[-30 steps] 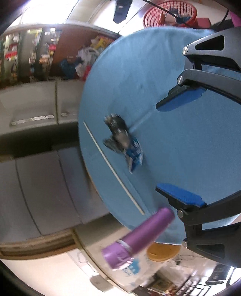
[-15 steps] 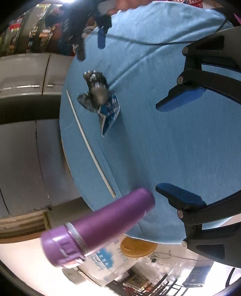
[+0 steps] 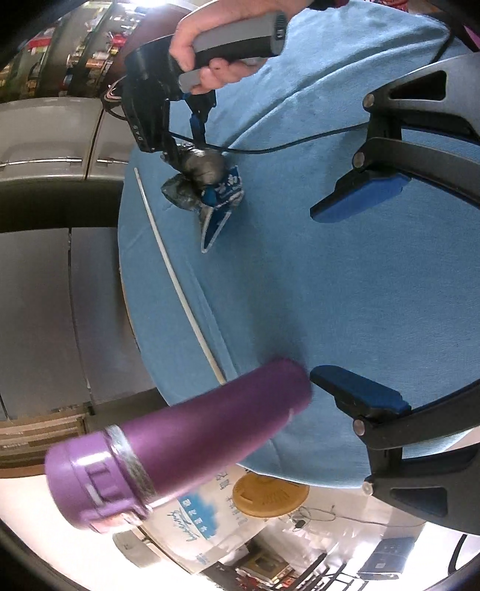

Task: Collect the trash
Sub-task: 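Grasp the black plastic bag with the right gripper while the left moves toward the blue wrapper, then grasp the crumpled blue-and-white wrapper with the left gripper while the right holds the black bag, then lift the blue wrapper with the left gripper while the right lifts the black bag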

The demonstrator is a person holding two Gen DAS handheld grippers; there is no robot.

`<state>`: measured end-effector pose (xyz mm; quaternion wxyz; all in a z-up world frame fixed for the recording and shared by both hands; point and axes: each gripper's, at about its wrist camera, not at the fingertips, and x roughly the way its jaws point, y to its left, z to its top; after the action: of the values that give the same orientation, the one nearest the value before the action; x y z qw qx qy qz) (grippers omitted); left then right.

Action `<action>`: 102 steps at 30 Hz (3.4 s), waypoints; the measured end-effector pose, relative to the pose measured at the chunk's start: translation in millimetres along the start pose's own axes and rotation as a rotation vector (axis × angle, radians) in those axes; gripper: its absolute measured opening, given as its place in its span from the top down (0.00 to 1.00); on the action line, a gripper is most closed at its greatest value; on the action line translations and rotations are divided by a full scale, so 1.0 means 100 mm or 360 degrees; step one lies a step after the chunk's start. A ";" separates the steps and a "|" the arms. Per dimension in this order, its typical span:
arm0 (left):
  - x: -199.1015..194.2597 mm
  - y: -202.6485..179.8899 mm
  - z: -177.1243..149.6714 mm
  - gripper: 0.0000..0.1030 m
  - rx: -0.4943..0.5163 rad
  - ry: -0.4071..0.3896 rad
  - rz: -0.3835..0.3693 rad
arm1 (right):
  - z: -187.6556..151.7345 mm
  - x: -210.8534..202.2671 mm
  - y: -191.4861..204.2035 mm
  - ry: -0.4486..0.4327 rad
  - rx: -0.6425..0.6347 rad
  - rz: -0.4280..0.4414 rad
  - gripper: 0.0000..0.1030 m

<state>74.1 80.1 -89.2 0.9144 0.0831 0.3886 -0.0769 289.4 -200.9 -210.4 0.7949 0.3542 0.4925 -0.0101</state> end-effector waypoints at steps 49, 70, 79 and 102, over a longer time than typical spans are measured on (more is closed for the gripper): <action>1.28 -0.75 0.87 0.86 -0.0111 0.0311 -0.0356 | -1.21 -1.22 -0.65 -0.0015 -0.0495 -0.0132 0.60; -0.14 -0.70 0.45 0.86 -0.0077 0.0046 -0.0353 | -1.44 -2.08 -0.53 -0.0318 -0.0538 -0.0156 0.60; -0.66 -0.95 0.27 0.86 0.0058 -0.0070 -0.0332 | -1.57 -2.48 -0.59 -0.0421 -0.0558 -0.0207 0.60; -1.13 -1.06 0.08 0.86 0.0191 -0.0231 -0.0295 | -1.70 -2.59 -0.40 -0.0461 -0.0622 -0.0215 0.60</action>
<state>-19.7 -16.3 -11.3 0.9225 0.0957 0.3221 -0.1900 9.2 -219.5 -72.3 0.9081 0.1548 0.3886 -0.0185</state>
